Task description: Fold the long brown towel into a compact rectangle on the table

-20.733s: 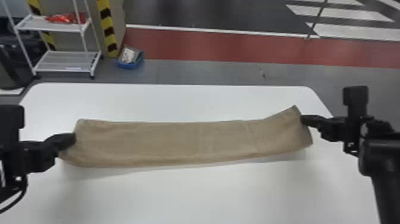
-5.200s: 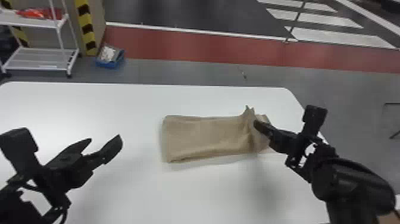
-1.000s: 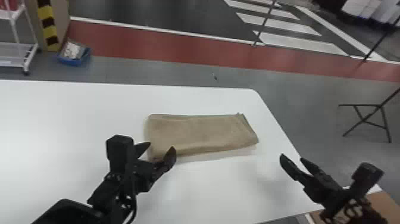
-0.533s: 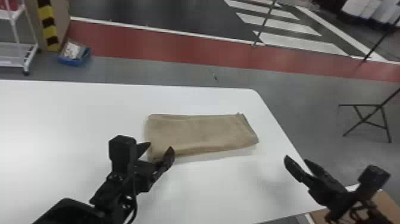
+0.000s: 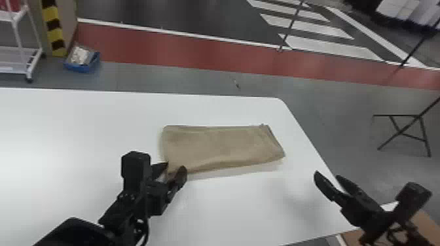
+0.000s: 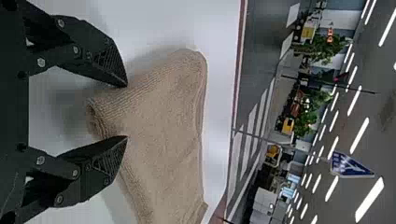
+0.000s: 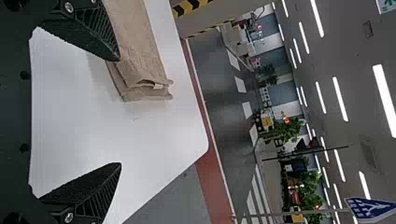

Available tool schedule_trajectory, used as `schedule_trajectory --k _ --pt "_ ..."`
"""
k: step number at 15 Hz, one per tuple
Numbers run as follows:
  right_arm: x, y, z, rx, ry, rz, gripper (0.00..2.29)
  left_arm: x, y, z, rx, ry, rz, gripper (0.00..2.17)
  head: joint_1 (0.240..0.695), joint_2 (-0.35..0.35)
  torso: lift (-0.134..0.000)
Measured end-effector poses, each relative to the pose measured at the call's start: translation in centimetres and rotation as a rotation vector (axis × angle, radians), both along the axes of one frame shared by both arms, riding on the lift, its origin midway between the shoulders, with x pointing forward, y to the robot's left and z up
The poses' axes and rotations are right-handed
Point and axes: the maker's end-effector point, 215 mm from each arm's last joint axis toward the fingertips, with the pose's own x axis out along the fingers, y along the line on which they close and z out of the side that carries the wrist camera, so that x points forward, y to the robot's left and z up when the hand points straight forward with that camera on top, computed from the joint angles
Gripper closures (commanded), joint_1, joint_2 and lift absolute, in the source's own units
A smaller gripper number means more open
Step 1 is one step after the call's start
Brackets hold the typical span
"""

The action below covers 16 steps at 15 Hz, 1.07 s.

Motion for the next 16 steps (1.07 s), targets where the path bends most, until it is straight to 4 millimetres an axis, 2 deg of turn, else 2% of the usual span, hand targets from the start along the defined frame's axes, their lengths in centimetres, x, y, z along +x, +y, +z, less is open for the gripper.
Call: schedule_trajectory --k 1,2,5,9,10,12,16 --pt "-0.1 -0.1 0.0 -0.001 0.0 -0.001 0.09 -0.1 0.1 -0.2 0.008 0.006 -0.003 1.33 0.695 -0.35 -0.124" --pt "-0.2 -0.1 0.0 -0.001 0.0 -0.002 0.09 -0.2 0.2 -0.3 0.013 0.009 -0.002 1.43 0.695 -0.35 -0.124" --pt "-0.2 -0.1 0.0 0.003 -0.004 -0.003 0.09 0.1 0.8 0.8 0.008 -0.008 0.022 1.43 0.695 -0.35 -0.124" --pt "0.2 0.4 0.1 0.007 -0.008 0.005 0.09 1.8 2.6 4.5 -0.019 -0.068 0.059 1.43 0.695 -0.35 -0.124" --pt "0.3 0.5 0.1 0.008 -0.009 0.007 0.09 2.3 3.4 5.3 -0.02 -0.077 0.072 1.43 0.695 -0.35 -0.124" --pt "0.6 0.9 0.1 0.01 -0.012 0.013 0.09 3.0 6.4 6.8 -0.018 -0.085 0.109 1.43 0.695 -0.35 -0.124" --pt "1.7 2.6 -0.1 0.012 -0.018 0.033 0.09 2.0 12.8 7.1 0.026 -0.081 0.171 1.43 0.695 -0.35 -0.124"
